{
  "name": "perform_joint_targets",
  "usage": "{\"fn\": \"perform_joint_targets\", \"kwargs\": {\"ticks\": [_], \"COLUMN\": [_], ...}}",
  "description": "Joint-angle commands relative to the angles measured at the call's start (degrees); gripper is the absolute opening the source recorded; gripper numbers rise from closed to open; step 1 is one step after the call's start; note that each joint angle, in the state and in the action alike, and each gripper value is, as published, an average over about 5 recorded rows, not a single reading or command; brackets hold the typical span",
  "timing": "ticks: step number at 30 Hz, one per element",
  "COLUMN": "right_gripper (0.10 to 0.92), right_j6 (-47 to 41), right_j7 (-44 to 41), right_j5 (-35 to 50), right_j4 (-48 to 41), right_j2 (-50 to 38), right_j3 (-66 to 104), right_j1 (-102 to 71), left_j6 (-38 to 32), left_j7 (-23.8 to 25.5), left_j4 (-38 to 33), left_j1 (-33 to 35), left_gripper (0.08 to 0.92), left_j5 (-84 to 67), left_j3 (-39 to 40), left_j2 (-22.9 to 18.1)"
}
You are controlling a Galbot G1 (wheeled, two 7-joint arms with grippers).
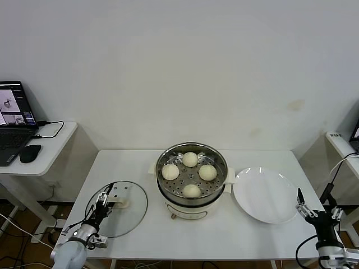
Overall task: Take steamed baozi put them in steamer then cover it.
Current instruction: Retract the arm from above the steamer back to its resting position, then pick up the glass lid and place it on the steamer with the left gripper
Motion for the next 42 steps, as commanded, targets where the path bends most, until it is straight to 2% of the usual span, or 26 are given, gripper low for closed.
{"fn": "perform_joint_targets", "kwargs": {"ticks": [1, 15, 23, 28, 33, 38, 42], "right_gripper": [0.822, 0.823, 0.823, 0.823, 0.823, 0.823, 0.823], "right_j6": [0.03, 0.16, 0.32, 0.35, 0.37, 0.40, 0.39], "right_j7": [-0.09, -0.23, -0.30, -0.33, -0.35, -0.39, -0.45], "right_j5": [0.00, -0.52, -0.62, -0.75, -0.92, -1.16, -1.39], "right_j4": [0.21, 0.55, 0.43, 0.44, 0.57, 0.70, 1.01], "right_j2": [0.05, 0.37, 0.37, 0.34, 0.25, 0.08, -0.05], "right_j3": [-0.09, -1.20, -1.40, -1.67, -2.21, -3.05, -3.78], "right_j1": [-0.20, -0.75, -0.91, -0.88, -0.86, -0.80, -0.78], "left_j6": [-0.03, -0.23, -0.62, -1.00, 0.06, 2.58, 6.05], "left_j7": [1.45, 2.87, -0.44, -6.01, -10.25, -11.23, -9.97], "left_j4": [3.05, 3.13, 3.93, 3.03, -1.58, -8.54, -15.78], "left_j1": [-1.78, -2.03, -1.74, -0.55, 2.48, 7.02, 10.90], "left_gripper": [0.780, 0.386, 0.167, 0.145, 0.145, 0.145, 0.145], "left_j5": [-2.79, -4.86, -6.16, -5.77, -3.52, -0.36, 0.75], "left_j3": [0.90, 1.10, 0.77, -0.47, -3.22, -6.55, -9.26], "left_j2": [0.00, -0.11, -1.04, -2.49, -4.13, -5.22, -4.88]}}
